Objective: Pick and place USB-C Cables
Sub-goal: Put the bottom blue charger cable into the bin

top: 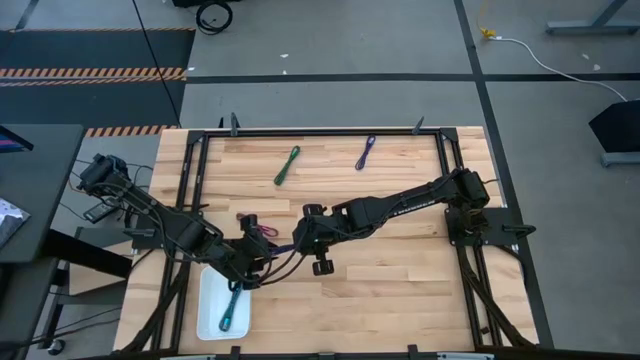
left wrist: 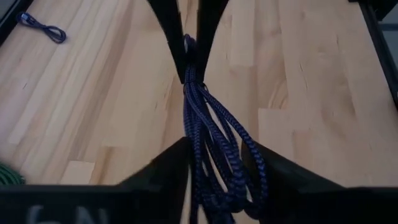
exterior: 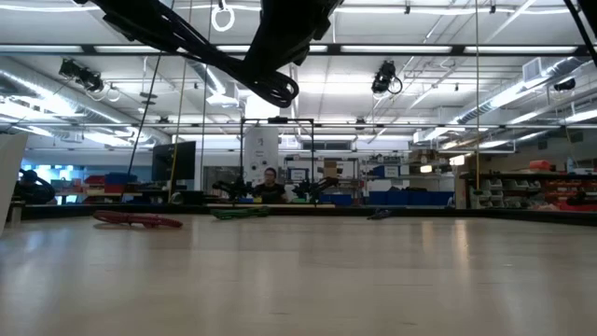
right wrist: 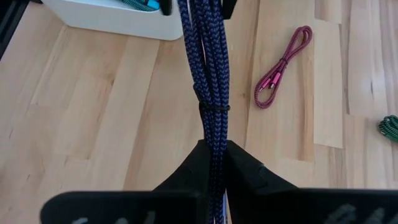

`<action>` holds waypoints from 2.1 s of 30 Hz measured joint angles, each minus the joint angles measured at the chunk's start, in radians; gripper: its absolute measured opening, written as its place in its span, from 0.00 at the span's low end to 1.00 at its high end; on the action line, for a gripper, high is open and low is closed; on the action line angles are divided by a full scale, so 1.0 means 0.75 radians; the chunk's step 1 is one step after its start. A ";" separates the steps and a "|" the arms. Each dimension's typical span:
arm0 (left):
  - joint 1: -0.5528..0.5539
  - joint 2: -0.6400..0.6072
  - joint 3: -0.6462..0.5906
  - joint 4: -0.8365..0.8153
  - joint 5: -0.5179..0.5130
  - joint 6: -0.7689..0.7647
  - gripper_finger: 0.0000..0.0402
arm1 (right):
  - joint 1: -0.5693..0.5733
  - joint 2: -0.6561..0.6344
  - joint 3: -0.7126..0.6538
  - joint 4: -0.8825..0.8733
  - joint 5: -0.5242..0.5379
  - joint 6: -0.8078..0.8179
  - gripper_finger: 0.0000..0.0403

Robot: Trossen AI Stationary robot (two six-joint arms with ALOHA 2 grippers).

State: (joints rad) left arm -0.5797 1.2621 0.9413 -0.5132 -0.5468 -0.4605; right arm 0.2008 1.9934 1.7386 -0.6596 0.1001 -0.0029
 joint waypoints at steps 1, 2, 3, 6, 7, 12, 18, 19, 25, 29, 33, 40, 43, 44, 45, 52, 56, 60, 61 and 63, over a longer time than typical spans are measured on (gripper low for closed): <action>0.000 0.000 0.000 -0.001 -0.001 -0.006 0.30 | 0.000 0.000 0.000 0.000 0.000 0.000 0.08; 0.000 0.000 0.000 -0.003 -0.002 -0.010 0.25 | 0.000 0.000 0.000 -0.001 -0.002 0.001 0.08; 0.000 0.000 0.000 -0.004 -0.004 -0.016 0.19 | 0.001 0.000 0.000 -0.001 -0.004 0.001 0.08; 0.000 -0.002 0.000 -0.008 -0.003 -0.035 0.07 | 0.001 0.000 0.000 -0.001 -0.004 0.001 0.08; 0.000 -0.002 0.000 -0.009 -0.003 -0.035 0.07 | 0.001 0.000 0.000 -0.001 -0.004 0.001 0.09; 0.000 -0.002 0.001 -0.023 0.001 -0.065 0.07 | 0.004 0.000 0.000 -0.003 -0.017 0.001 0.12; -0.006 -0.002 0.061 -0.164 0.056 -0.140 0.07 | 0.020 0.001 0.002 -0.061 -0.093 -0.051 0.24; -0.012 -0.002 0.080 -0.192 0.057 -0.148 0.07 | 0.025 0.001 0.002 -0.077 -0.096 -0.062 0.27; -0.055 -0.003 0.209 -0.434 0.140 -0.228 0.07 | 0.041 0.001 0.002 -0.154 -0.099 -0.031 0.45; -0.101 -0.003 0.261 -0.584 0.382 -0.319 0.07 | 0.054 0.001 0.002 -0.195 -0.102 0.063 0.53; -0.167 -0.002 0.266 -0.747 0.614 -0.424 0.07 | 0.062 0.001 0.001 -0.229 -0.103 0.096 0.55; -0.254 -0.005 0.266 -0.815 0.786 -0.641 0.07 | 0.068 0.001 0.001 -0.233 -0.103 0.106 0.53; -0.273 -0.005 0.266 -0.810 0.827 -0.664 0.07 | 0.068 0.001 0.001 -0.233 -0.102 0.106 0.52; -0.273 -0.007 0.266 -0.809 0.852 -0.665 0.07 | 0.068 0.002 0.001 -0.232 -0.102 0.106 0.52; -0.273 -0.010 0.266 -0.808 0.873 -0.666 0.07 | 0.068 0.001 0.001 -0.232 -0.102 0.106 0.52; -0.303 -0.007 0.265 -0.809 0.935 -0.664 0.09 | 0.068 0.001 0.001 -0.232 -0.102 0.110 0.52; -0.303 -0.007 0.264 -0.807 1.105 -0.665 0.08 | 0.069 0.002 0.001 -0.233 -0.102 0.110 0.52; -0.323 -0.007 0.264 -0.797 1.127 -0.665 0.07 | 0.070 0.002 0.001 -0.233 -0.102 0.110 0.52; -0.328 -0.007 0.264 -0.797 1.139 -0.664 0.07 | 0.070 0.002 0.001 -0.233 -0.102 0.109 0.52; -0.338 0.007 0.262 -0.802 1.166 -0.660 0.08 | 0.070 0.002 0.001 -0.233 -0.102 0.109 0.52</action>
State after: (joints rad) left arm -0.8329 1.2671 1.1380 -1.1148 0.3280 -0.9557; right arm 0.2531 1.9945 1.7390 -0.8341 0.0238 0.0791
